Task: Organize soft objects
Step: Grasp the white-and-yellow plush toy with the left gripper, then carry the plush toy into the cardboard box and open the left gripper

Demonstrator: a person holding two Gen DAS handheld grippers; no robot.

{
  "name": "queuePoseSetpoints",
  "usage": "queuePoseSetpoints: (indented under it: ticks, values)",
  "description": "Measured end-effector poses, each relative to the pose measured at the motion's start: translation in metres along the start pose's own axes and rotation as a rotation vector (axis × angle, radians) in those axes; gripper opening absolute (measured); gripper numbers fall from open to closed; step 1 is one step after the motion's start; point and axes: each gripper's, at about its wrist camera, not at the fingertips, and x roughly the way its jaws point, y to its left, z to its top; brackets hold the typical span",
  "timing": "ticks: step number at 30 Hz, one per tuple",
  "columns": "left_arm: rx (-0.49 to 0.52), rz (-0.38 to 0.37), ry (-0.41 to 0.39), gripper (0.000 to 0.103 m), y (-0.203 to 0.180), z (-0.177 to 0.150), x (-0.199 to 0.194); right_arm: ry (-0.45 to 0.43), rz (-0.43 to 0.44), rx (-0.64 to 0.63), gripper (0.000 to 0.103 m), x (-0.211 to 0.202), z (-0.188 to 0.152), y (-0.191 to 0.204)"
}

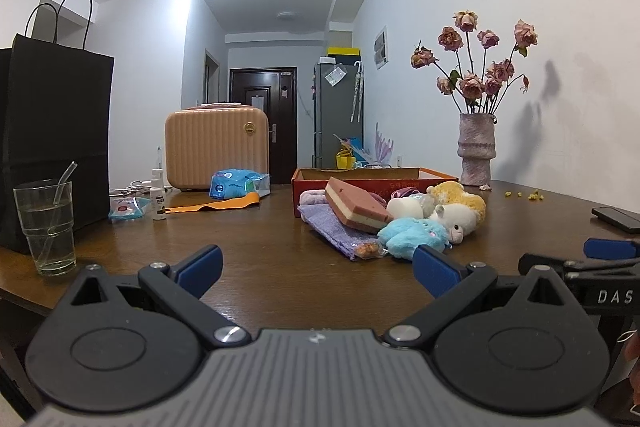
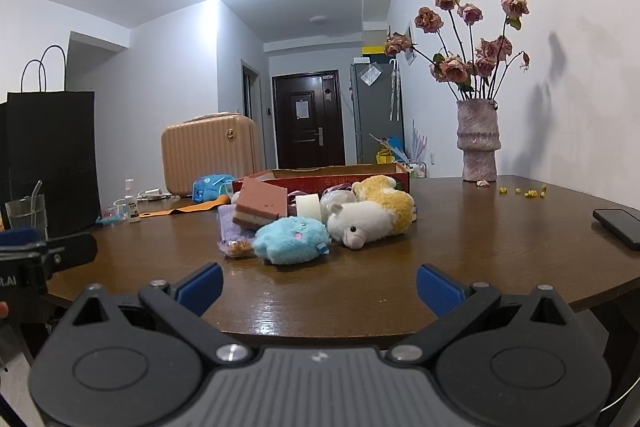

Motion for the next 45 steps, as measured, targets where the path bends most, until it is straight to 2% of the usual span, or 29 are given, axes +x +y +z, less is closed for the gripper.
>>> queuePoseSetpoints:
  ticks: [9,14,18,20,22,24,27,28,29,30,31,35,36,38,41,45]
  values:
    - [-0.002,-0.004,-0.004,0.103,-0.002,0.009,0.025,0.02,-0.017,0.079,0.103,0.018,-0.004,-0.013]
    - [-0.008,-0.006,0.078,0.103,-0.005,0.01,0.064,0.041,-0.033,0.103,0.103,0.043,0.005,-0.027]
    - [-0.021,-0.056,0.126,0.103,-0.008,0.017,0.099,0.04,-0.005,0.111,0.103,0.07,0.016,-0.036]
    - [-0.023,-0.09,0.151,0.103,-0.012,0.025,0.119,0.057,0.043,0.159,0.103,0.089,0.026,-0.046]
    - [-0.052,-0.15,0.162,0.103,-0.018,0.037,0.138,0.121,0.078,0.197,0.103,0.11,0.042,-0.059]
    - [-0.083,-0.219,0.164,0.103,-0.027,0.047,0.155,0.115,0.069,0.182,0.103,0.128,0.059,-0.074]
    - [-0.15,-0.301,0.209,0.098,-0.043,0.061,0.19,0.116,0.042,0.149,0.097,0.158,0.079,-0.095]
    - [-0.181,-0.326,0.246,0.093,-0.05,0.066,0.206,0.136,0.048,0.153,0.093,0.173,0.084,-0.104]
    - [-0.205,-0.345,0.274,0.088,-0.055,0.068,0.217,0.158,0.062,0.161,0.083,0.187,0.087,-0.112]
    - [-0.227,-0.373,0.299,0.078,-0.061,0.07,0.228,0.184,0.082,0.177,0.076,0.203,0.09,-0.12]
    - [-0.241,-0.402,0.323,0.074,-0.066,0.071,0.238,0.198,0.103,0.194,0.067,0.217,0.093,-0.127]
    - [-0.259,-0.424,0.422,0.066,-0.088,0.061,0.27,0.249,0.173,0.188,0.066,0.264,0.097,-0.137]
    - [-0.253,-0.419,0.451,0.06,-0.092,0.058,0.277,0.26,0.186,0.18,0.064,0.271,0.095,-0.136]
    - [-0.258,-0.422,0.505,0.054,-0.095,0.052,0.286,0.284,0.189,0.171,0.038,0.275,0.094,-0.132]
    - [-0.263,-0.442,0.522,0.054,-0.095,0.051,0.281,0.303,0.217,0.196,0.033,0.258,0.089,-0.136]
    - [-0.267,-0.531,0.551,0.054,-0.088,0.055,0.259,0.32,0.217,0.317,0.031,0.211,0.081,-0.151]
